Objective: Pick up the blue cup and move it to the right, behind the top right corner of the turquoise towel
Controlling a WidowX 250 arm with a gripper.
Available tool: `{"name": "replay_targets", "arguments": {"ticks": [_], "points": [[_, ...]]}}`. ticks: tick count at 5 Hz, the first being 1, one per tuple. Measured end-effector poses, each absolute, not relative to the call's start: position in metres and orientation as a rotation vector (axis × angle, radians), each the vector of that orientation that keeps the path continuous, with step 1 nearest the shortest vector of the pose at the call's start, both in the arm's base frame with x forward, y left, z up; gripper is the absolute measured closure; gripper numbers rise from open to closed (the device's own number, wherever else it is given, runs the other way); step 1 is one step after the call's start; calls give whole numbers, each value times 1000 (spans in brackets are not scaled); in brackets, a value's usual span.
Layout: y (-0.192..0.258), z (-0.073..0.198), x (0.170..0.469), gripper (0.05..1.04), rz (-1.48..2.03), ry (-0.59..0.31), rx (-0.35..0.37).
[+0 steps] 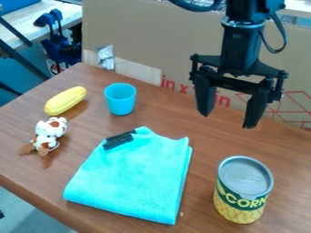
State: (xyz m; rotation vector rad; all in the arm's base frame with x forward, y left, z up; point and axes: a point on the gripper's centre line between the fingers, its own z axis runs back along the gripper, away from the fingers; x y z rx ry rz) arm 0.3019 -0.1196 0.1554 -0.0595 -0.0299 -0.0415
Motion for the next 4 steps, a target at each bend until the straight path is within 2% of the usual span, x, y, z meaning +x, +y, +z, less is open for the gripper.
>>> {"name": "replay_targets", "arguments": {"ticks": [1,2,3,4], "points": [[-117,144,301,82,-34,6,-50],[-73,138,309,82,69,8,-44],[-23,138,320,82,137,-22,-47],[19,139,332,82,168,-102,-48]]}}
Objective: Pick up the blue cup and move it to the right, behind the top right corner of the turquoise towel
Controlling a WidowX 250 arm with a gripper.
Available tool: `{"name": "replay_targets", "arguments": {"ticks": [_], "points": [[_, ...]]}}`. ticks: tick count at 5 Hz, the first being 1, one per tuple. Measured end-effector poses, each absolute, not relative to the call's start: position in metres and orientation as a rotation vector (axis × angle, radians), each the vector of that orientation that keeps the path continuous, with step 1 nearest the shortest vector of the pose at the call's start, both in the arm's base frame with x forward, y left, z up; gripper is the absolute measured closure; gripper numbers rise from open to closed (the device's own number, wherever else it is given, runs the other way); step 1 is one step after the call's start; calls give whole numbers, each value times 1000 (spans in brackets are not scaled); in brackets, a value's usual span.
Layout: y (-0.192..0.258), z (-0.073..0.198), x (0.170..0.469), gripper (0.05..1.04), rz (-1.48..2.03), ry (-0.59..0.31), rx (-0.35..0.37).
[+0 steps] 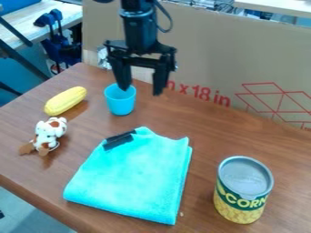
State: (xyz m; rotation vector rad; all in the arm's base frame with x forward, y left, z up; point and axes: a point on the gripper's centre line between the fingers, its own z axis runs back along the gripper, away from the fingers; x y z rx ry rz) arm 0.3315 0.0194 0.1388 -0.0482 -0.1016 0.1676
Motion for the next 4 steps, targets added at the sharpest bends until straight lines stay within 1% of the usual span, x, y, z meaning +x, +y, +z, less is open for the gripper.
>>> {"name": "replay_targets", "arguments": {"ticks": [1,2,3,4], "points": [[45,151,346,82,151,-188,2],[58,146,363,82,149,-206,20],[73,139,372,82,180,-190,26],[86,129,383,82,211,-134,49]]}}
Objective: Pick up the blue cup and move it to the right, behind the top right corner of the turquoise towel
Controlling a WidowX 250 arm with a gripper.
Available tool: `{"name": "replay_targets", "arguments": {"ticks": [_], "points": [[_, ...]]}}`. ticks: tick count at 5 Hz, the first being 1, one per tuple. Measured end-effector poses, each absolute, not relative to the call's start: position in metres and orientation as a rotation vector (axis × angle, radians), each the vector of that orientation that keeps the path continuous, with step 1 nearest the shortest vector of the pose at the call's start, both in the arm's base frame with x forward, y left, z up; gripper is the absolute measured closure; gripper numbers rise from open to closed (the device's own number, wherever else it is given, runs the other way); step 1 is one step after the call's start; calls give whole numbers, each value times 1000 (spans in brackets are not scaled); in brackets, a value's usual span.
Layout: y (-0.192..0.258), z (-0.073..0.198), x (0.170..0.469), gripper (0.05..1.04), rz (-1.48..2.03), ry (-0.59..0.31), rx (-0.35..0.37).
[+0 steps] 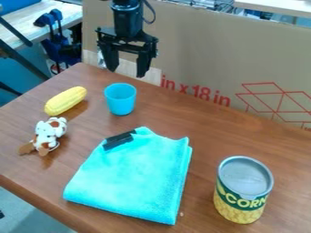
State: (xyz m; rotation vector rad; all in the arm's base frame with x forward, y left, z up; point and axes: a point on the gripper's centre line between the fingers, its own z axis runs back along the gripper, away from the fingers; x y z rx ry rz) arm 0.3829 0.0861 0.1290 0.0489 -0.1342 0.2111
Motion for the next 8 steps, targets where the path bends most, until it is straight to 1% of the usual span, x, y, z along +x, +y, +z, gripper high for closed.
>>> {"name": "replay_targets", "arguments": {"ticks": [2,4,6,8], "points": [[108,106,392,82,280,-85,45],[111,86,396,82,295,-44,39],[96,84,405,82,288,-84,31],[83,84,408,82,271,-87,15]]}}
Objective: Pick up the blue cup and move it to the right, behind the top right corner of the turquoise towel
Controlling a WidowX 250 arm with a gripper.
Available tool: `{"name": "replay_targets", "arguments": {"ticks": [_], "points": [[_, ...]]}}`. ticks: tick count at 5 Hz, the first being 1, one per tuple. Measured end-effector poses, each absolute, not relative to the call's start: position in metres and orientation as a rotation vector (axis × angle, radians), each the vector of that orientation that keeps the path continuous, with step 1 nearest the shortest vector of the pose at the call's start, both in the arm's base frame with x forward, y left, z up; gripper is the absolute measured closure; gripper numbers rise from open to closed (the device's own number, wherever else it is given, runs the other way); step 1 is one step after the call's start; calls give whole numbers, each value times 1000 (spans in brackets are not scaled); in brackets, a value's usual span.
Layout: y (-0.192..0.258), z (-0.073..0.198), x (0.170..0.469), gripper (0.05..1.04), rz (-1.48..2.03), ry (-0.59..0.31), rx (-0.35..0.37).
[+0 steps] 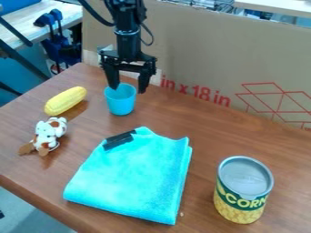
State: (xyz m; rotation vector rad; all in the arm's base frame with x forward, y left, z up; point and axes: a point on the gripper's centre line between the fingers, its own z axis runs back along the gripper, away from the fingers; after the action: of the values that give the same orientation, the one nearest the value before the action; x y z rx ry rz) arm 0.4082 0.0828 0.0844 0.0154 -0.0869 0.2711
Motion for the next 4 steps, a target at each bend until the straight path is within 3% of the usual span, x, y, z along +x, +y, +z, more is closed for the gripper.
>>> {"name": "replay_targets", "arguments": {"ticks": [2,3,4], "points": [[75,66,413,82,272,-47,36],[77,59,413,138,286,-21,59],[77,59,415,423,304,-31,58]]}}
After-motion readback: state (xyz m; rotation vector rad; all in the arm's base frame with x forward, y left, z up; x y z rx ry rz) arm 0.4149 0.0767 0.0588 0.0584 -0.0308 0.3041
